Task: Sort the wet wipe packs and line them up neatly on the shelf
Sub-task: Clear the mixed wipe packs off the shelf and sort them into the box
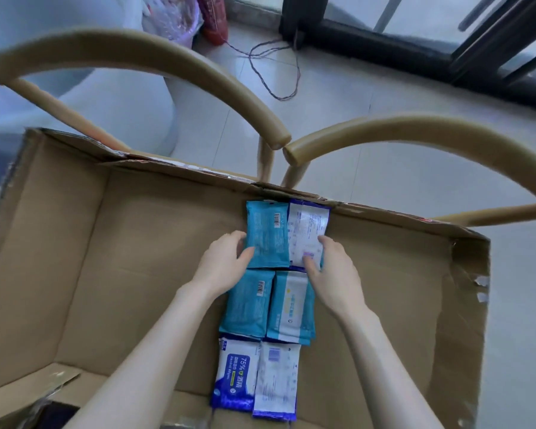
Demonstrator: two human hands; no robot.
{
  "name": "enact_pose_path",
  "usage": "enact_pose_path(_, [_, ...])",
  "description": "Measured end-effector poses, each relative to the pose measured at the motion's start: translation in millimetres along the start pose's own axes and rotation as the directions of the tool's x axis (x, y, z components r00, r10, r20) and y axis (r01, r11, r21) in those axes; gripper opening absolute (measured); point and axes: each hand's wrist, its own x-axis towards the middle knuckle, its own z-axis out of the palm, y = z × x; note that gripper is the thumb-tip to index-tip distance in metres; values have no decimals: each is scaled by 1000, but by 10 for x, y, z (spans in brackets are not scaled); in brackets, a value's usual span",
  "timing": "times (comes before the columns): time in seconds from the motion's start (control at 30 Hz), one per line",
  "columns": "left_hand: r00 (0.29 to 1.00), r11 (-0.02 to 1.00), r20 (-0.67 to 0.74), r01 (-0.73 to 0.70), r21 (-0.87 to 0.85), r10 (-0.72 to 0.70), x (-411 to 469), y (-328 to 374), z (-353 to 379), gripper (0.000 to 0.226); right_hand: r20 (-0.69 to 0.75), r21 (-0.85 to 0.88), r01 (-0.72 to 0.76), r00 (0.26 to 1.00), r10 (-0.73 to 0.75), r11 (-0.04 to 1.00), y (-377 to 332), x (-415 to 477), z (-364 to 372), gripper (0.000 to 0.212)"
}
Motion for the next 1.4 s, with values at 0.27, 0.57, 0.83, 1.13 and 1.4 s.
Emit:
enact_pose_path(0.27, [946,990,-296,-141,-9,132,-1599,335,-746,33,-79,-89,334,937,-341,938,-874,-1199,-597,39])
enact_pose_path(0.57, [700,984,-703,-179,-2,126,-3830,-11,-1476,34,-113,-174,752,626,-772,635,-2032,-2923,-801,32])
enact_pose_path(0.83, [534,990,-838,-9,-141,-114,-5803,-1228,-1015,36,50,-185,915,374,-926,359,-2367,-4530,188,26])
enact_pose_path(1.13, [314,953,-901,129,-273,-300,-7548,-2428,-748,40,212,-90,986,158,-964,142,-2869,-6067,1346,29])
enact_pose_path(1.4, [43,957,-959,89,-276,-281,-8357,-2993,-1512,33,181,16,997,-75,-981,-73,-4018,-6870,1740,24])
